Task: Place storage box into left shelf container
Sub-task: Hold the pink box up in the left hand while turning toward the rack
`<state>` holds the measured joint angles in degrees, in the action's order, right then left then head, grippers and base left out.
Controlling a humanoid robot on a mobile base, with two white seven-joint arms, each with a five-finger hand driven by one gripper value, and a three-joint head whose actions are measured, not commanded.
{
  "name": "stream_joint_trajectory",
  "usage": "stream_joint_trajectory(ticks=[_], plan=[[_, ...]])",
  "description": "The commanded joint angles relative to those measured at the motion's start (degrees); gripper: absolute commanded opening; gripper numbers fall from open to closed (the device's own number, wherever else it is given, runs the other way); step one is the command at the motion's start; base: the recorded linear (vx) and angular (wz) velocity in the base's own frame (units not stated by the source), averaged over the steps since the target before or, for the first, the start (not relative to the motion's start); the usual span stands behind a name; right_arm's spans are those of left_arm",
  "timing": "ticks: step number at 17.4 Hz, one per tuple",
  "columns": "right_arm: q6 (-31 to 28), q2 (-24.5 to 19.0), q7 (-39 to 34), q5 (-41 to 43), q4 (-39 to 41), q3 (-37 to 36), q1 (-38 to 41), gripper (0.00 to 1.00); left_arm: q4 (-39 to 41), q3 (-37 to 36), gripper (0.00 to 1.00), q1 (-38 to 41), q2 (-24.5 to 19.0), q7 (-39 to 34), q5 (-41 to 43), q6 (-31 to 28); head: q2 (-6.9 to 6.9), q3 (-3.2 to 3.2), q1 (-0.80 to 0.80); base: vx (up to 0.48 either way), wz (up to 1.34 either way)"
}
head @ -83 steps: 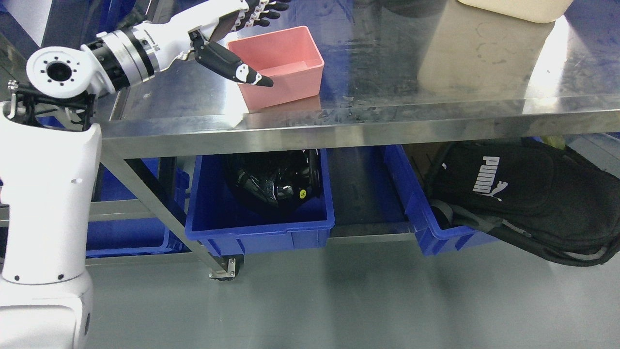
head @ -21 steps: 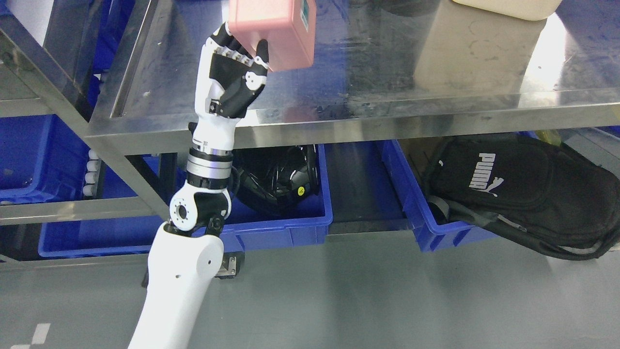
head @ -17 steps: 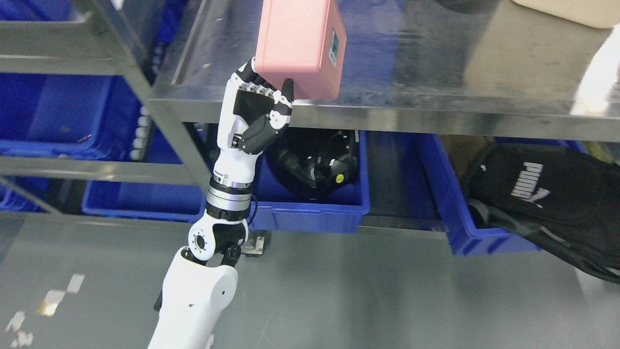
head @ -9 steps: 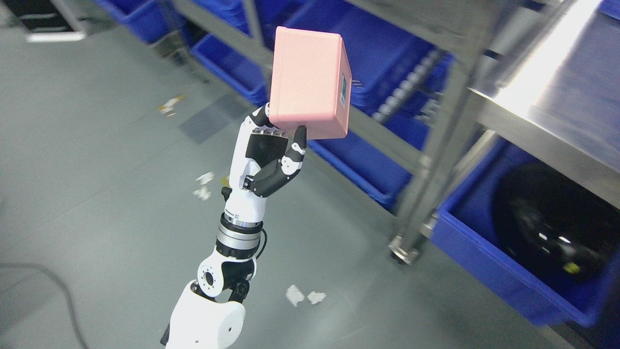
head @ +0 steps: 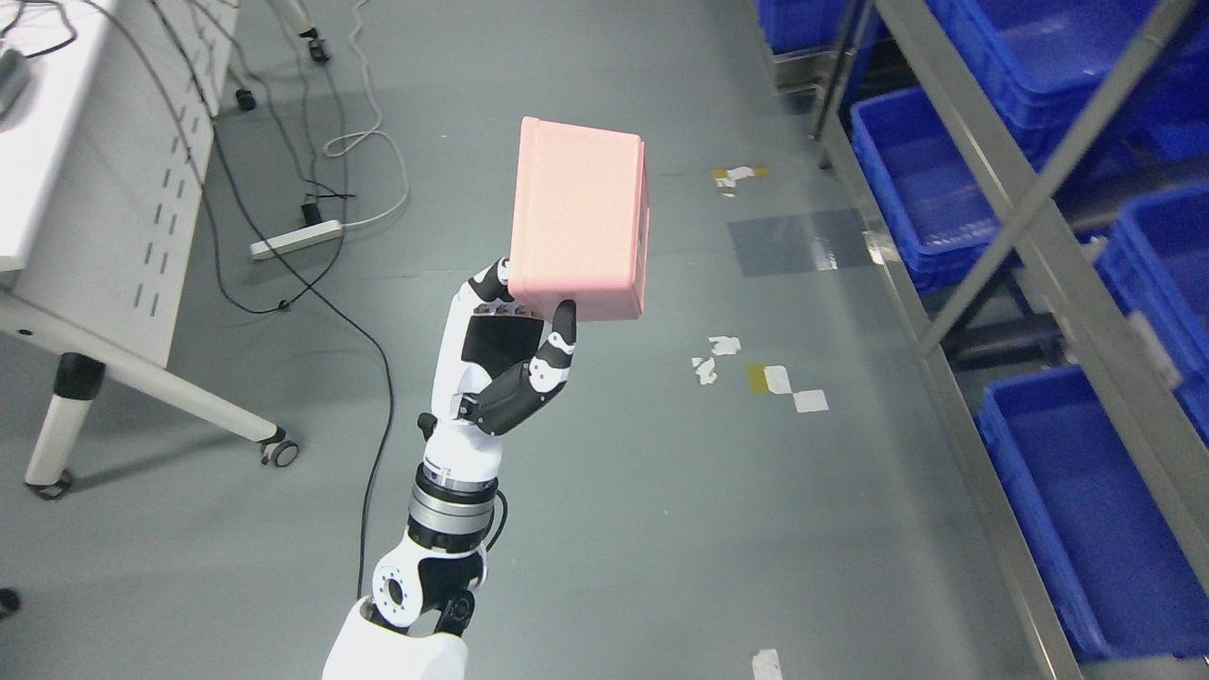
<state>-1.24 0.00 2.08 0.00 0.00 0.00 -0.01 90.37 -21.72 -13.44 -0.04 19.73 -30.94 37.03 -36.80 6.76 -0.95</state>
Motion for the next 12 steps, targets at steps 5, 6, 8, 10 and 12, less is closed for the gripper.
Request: stream_joint_trajectory(ticks=[5,6,8,10,12], plan=[[0.01,1.00,0.38,-0.09,1.00,-0.26,0.54,1.00,1.12,2.56,0.01,2.45,-0.96,0.22,0.00,0.24,0.00,0.00,0.00,0.362,0.41],[0.01,1.00,0.38,-0.09,1.00,-0.26,0.54,1.00,1.12,2.48,0.01,2.54,-0.96,0.22,0.00,0.24,0.00,0.00,0.00,0.414,0.01],[0.01,1.00,0.38,-0.09,1.00,-0.26,0.54,1.00,1.12,1.95,0.01,3.15,-0.96,0.31,0.00,0.24,0.00,0.00,0.00,0.461,-0.05],[0.01,1.00,0.38,-0.09,1.00,-0.26,0.54,1.00,1.03,1.77,0.01,3.42,-0.96,1.62,0.00,0.24,0.00,0.00,0.00,0.514,-0.08],[0.01,1.00,0.38,-0.09,1.00,-0.26,0.54,1.00,1.03,1.77,0.01,3.77,-0.96,2.60,0.00,0.24,0.00,0.00,0.00,0.551,-0.01]])
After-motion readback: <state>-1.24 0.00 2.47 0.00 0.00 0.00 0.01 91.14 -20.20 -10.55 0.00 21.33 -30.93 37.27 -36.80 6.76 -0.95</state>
